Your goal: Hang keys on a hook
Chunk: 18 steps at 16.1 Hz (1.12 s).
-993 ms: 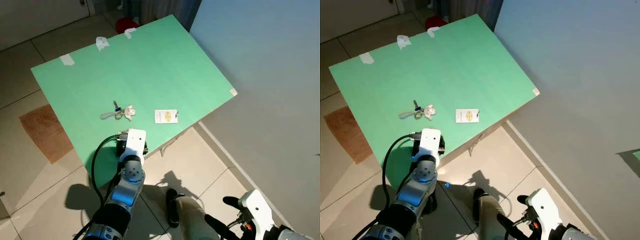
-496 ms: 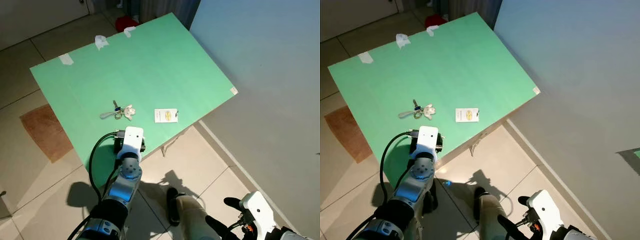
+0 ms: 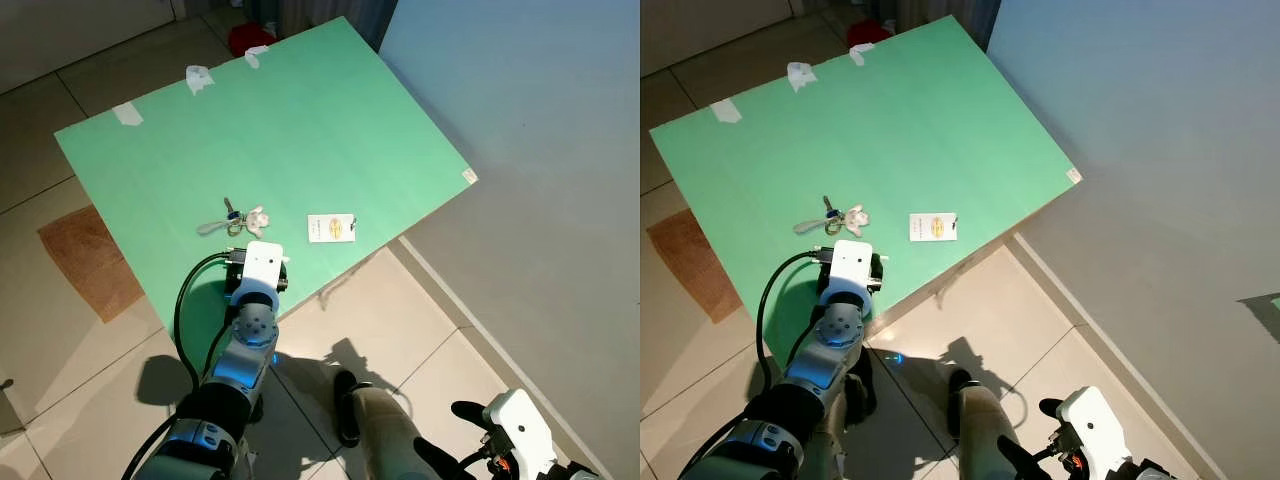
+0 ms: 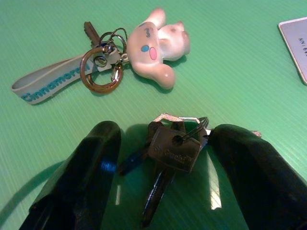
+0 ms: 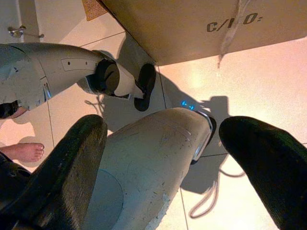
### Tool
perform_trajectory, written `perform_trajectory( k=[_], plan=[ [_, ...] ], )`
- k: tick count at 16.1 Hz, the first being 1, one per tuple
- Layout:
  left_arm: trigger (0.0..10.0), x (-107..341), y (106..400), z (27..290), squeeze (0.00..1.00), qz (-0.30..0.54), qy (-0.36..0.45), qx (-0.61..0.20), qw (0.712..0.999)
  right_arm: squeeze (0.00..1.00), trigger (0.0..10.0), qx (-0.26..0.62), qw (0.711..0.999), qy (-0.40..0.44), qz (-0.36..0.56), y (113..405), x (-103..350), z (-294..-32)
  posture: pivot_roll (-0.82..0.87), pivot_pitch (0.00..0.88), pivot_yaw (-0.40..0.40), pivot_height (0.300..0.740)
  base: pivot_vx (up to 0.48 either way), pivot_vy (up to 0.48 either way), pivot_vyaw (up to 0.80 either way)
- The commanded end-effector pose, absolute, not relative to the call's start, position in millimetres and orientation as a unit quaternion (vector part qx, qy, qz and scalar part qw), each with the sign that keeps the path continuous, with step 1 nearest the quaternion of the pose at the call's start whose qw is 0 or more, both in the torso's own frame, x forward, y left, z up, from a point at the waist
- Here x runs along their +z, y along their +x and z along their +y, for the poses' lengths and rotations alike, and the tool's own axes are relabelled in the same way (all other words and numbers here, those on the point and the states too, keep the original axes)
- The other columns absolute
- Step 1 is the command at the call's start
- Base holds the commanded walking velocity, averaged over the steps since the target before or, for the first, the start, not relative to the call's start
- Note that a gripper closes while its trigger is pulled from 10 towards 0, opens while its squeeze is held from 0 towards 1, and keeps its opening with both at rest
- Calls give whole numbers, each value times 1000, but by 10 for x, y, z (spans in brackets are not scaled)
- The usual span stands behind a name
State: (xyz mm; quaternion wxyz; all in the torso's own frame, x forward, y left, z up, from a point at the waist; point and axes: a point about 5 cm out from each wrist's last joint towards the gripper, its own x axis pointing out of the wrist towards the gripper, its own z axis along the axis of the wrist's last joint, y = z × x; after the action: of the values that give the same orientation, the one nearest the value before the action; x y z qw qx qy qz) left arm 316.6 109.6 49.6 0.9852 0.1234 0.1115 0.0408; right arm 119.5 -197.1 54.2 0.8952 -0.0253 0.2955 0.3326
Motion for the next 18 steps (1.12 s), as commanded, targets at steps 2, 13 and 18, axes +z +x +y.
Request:
perform_trajectory(
  k=[2, 13, 18],
  plan=[
    [10000, 382, 3088, 1037, 0, 129, 128, 21, 983, 0, 10000, 319, 895, -23, 312, 1104, 519, -2018, -425, 437, -141, 736, 0, 0, 0],
    [10000, 528, 3134, 1189, 0, 93, 154, 27, 983, 0, 10000, 316, 896, -18, 311, 1106, 485, -1970, -407, 426, -117, 736, 0, 0, 0],
    [10000, 590, 3235, 1220, 0, 93, 151, 17, 984, 0, 10000, 317, 900, -12, 300, 1138, 564, -1864, -403, 426, -105, 736, 0, 0, 0]
  ],
)
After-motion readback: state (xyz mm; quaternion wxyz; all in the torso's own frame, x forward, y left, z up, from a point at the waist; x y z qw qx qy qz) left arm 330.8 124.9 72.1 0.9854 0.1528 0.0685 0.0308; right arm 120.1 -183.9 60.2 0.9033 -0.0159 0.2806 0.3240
